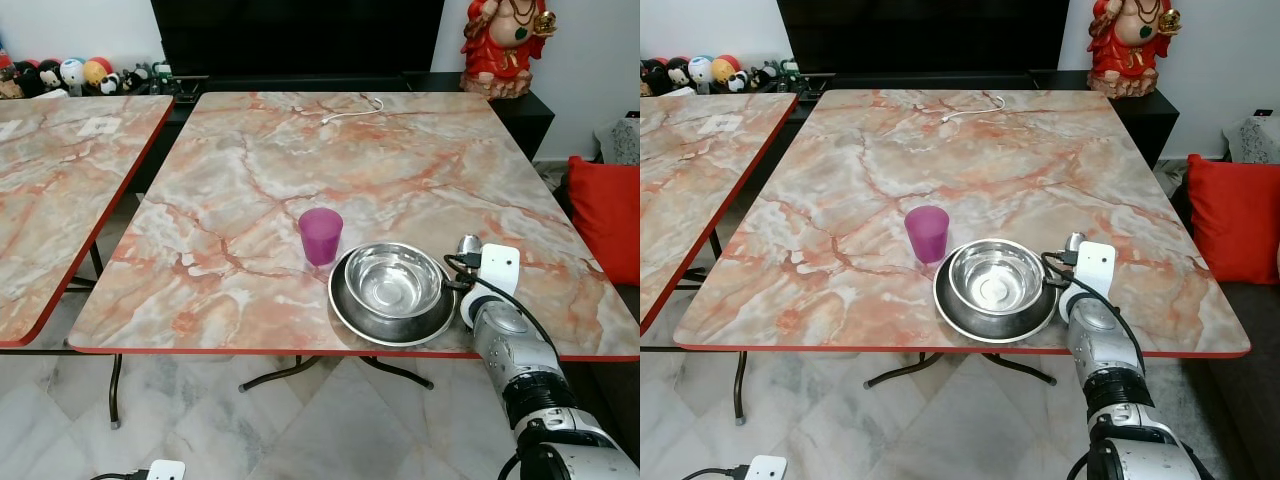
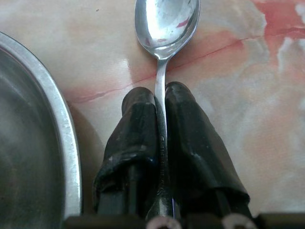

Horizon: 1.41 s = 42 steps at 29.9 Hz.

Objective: Setting the table

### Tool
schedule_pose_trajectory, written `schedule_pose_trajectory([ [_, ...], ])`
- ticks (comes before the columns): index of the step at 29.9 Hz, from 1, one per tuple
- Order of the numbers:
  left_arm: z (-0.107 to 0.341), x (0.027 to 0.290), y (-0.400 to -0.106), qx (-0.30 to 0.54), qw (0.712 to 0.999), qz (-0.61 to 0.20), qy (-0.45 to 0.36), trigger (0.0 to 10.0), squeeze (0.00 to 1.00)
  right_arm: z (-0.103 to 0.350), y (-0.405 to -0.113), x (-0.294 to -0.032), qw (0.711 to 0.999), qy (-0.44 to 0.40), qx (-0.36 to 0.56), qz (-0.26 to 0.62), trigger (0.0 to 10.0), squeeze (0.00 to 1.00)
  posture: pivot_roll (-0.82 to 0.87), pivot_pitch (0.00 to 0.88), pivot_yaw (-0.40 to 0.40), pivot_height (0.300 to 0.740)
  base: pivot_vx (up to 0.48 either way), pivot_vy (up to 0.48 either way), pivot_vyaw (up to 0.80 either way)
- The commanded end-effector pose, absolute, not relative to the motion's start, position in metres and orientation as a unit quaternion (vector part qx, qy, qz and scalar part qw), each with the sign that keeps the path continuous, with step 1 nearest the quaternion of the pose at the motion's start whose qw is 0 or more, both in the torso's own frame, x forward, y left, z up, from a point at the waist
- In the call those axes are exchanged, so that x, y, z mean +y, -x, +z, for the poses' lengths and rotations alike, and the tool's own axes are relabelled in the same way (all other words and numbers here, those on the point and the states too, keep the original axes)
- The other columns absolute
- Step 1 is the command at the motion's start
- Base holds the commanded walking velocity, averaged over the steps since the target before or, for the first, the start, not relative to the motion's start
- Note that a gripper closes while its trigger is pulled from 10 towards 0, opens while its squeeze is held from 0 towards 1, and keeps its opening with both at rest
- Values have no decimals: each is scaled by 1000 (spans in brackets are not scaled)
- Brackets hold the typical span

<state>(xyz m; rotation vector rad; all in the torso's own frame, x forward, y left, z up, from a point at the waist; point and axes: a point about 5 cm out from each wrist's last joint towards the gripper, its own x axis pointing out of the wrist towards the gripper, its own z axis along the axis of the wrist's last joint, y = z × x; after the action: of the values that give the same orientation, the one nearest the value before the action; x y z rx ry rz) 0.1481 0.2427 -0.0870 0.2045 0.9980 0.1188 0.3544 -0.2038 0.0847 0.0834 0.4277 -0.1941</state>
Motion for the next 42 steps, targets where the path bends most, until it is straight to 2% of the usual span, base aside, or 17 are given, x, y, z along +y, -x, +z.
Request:
schedule_pose_trajectory([
  [1,-89,245,-142,485,867,60,-95,10000,0,87,-354,-205,973,-40,207,-98,10000,522,-76,44,22,740,0,0,0],
  [4,-88,245,-143,485,867,60,-95,10000,0,88,-354,-206,972,-38,208,-99,10000,475,-74,46,20,740,0,0,0],
  [9,-88,246,-144,485,868,61,-95,10000,0,88,-354,-206,972,-35,208,-99,10000,514,-75,45,21,740,0,0,0],
  [11,-88,246,-145,484,868,61,-95,10000,0,88,-354,-207,972,-33,208,-100,10000,384,-75,44,21,740,0,0,0],
  [12,-88,245,-145,484,868,60,-95,10000,0,89,-354,-207,972,-32,208,-101,10000,384,-76,44,21,740,0,0,0],
  [13,-88,245,-145,484,868,60,-95,10000,0,89,-354,-207,972,-32,208,-102,10000,0,-76,44,20,740,0,0,0],
  [23,-88,244,-146,483,869,60,-93,10000,0,105,-358,-213,981,-30,144,-127,10000,0,-77,43,20,740,0,0,0],
  [31,-87,244,-146,477,872,63,-90,10000,0,139,-360,-209,992,-47,1,-115,10000,0,-77,43,18,740,0,0,0],
  [42,-88,245,-144,480,870,72,-85,10000,0,152,-334,-205,990,-36,-107,-81,10000,0,-80,41,11,740,0,0,0],
])
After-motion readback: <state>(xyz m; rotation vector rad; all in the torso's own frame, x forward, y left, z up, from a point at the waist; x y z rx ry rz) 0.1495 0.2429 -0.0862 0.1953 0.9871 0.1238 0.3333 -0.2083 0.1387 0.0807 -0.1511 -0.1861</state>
